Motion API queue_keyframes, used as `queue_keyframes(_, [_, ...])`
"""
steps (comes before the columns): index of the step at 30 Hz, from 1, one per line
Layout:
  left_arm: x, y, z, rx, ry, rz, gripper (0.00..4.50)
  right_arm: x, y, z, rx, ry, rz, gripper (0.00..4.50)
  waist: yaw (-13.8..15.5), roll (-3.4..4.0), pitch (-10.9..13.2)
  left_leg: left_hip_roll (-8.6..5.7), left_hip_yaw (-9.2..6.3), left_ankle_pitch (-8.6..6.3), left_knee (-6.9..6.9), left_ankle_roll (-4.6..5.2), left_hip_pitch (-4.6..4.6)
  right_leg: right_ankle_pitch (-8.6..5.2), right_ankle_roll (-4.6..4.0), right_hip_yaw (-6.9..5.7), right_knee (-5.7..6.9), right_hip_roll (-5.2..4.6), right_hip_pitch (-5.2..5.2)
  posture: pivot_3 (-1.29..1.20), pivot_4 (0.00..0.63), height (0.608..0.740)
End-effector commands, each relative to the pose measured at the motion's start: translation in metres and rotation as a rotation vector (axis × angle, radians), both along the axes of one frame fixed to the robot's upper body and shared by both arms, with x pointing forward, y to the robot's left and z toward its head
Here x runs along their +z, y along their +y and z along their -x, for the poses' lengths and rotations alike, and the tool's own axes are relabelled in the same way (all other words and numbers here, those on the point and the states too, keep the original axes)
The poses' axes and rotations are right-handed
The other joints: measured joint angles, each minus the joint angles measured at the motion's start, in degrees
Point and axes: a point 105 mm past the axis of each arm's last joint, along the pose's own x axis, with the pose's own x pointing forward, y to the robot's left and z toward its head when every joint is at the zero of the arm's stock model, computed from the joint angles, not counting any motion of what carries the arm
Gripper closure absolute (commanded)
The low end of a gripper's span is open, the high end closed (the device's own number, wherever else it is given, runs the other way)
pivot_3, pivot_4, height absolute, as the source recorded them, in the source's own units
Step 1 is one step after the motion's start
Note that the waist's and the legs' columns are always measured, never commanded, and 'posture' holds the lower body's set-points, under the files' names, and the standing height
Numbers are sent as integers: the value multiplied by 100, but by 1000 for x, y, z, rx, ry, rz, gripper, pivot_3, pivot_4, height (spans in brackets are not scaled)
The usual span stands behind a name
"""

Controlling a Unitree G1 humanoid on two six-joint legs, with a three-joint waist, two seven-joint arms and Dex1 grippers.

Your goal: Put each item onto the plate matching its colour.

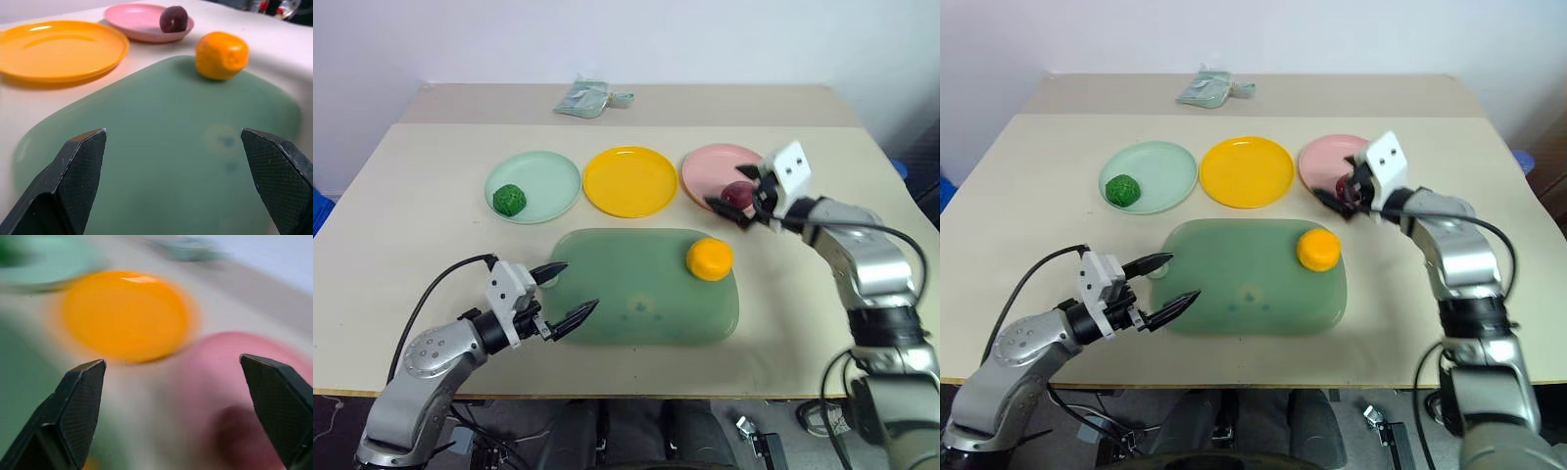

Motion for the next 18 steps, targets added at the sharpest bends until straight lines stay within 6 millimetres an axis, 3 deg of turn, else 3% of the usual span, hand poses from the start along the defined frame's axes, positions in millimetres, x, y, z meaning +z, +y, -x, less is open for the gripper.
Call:
queue_keyframes(1, [3, 10, 1, -2, -15, -4, 0, -2, 15, 32, 165, 42, 45, 30, -37, 0, 0, 1, -1, -9, 0, 14, 3, 0, 0, 0, 0, 0, 1, 0, 150, 740])
queue_keyframes(8, [-5, 15, 1, -9, -11, -8, 0, -36, 7, 19, 60, 110, 150, 30, -18, 1, -1, 2, -1, 5, -4, -14, 9, -1, -3, 1, 2, -3, -3, 0, 150, 740])
queue_keyframes(10, [-7, 16, 2, -8, -11, -8, 0, -39, 8, 18, 55, 120, 149, 581, -15, 1, -1, 0, -1, 5, -4, -14, 7, -1, -3, 1, 0, -7, -3, 0, 150, 740])
queue_keyframes(13, [-11, 20, 4, 8, -10, -11, 0, -27, 17, 11, 61, 50, 113, 1479, -28, 0, -1, -1, -1, 5, -4, -14, 6, -1, -3, 1, -3, -8, -3, 0, 150, 740])
queue_keyframes(16, [-12, 24, 4, 27, -13, -13, 0, -8, 32, 6, 82, -24, 34, 1489, -32, 1, -1, -1, -1, 5, -8, -15, 6, -1, -3, 1, -2, -8, -7, 0, 150, 740])
queue_keyframes(18, [-10, 32, 1, 78, -29, -4, 0, 13, 49, -19, -2, -102, -55, 1489, -86, 0, -1, -1, 1, 5, -9, -15, 6, -1, -2, 1, 0, -7, -9, 0, 150, 740])
